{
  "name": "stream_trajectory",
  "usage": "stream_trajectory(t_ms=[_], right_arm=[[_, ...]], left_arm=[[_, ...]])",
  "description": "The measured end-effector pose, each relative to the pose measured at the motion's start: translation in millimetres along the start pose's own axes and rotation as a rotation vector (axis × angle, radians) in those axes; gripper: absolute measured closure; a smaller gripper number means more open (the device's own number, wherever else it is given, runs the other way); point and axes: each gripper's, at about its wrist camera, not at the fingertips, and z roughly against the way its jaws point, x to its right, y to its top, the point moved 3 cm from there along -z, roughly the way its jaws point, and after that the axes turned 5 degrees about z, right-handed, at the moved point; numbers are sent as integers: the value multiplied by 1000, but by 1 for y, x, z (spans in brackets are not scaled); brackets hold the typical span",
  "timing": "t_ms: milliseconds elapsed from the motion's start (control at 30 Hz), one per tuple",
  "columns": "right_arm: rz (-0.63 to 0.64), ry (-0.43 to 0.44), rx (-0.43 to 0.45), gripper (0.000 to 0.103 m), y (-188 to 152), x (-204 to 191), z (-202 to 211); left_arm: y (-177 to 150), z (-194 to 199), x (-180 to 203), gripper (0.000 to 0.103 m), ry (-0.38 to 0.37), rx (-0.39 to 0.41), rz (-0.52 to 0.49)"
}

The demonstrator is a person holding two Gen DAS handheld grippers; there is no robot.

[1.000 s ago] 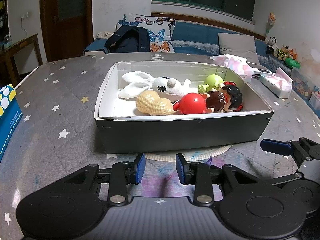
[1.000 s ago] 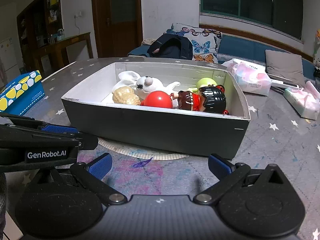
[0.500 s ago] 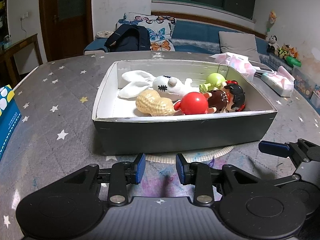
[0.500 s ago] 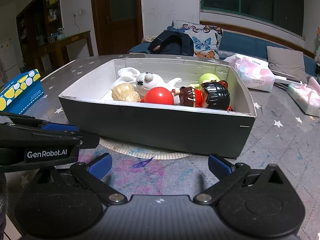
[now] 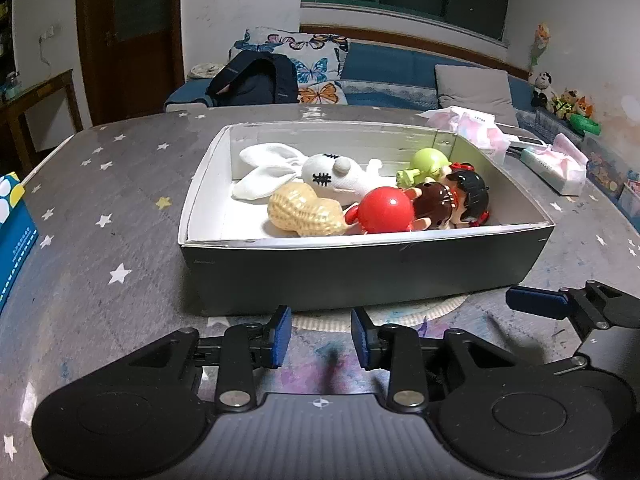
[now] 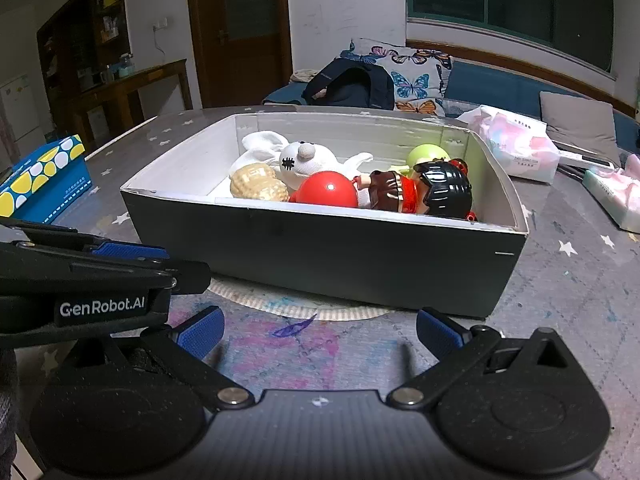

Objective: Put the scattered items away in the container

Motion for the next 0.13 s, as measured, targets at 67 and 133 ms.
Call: stream_trajectory(t_ms=[67,133], right_arm=[[-1,3,6,0,1,0,1],[-2,4,10,0,1,0,1]], left_arm=[[0,-1,0,73,-2,5,-1],[0,-1,0,73,1,5,-1]])
